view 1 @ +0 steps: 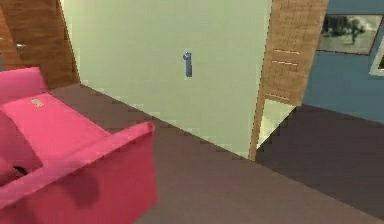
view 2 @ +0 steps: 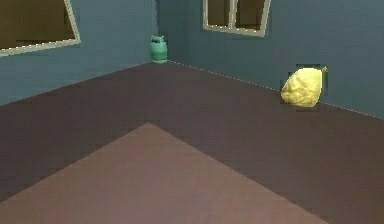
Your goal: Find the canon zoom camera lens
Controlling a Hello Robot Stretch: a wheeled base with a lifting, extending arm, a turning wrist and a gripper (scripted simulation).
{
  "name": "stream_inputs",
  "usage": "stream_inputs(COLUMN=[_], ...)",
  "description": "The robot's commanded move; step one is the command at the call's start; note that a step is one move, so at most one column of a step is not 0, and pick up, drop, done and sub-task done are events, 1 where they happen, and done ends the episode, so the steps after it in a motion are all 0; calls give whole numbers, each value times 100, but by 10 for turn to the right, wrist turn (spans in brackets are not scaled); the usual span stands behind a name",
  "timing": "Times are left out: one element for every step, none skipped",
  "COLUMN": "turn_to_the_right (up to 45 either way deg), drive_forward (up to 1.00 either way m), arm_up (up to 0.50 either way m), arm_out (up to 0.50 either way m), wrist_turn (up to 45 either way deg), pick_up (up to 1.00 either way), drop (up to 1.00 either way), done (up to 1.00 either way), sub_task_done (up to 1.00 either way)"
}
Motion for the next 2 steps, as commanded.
stream_inputs(turn_to_the_right=[60,0], drive_forward=[0,100], arm_up=[0,0], arm_out=[0,0], wrist_turn=[0,0], pick_up=[0,0], drop=[0,0], done=[0,0], sub_task_done=[0,0])
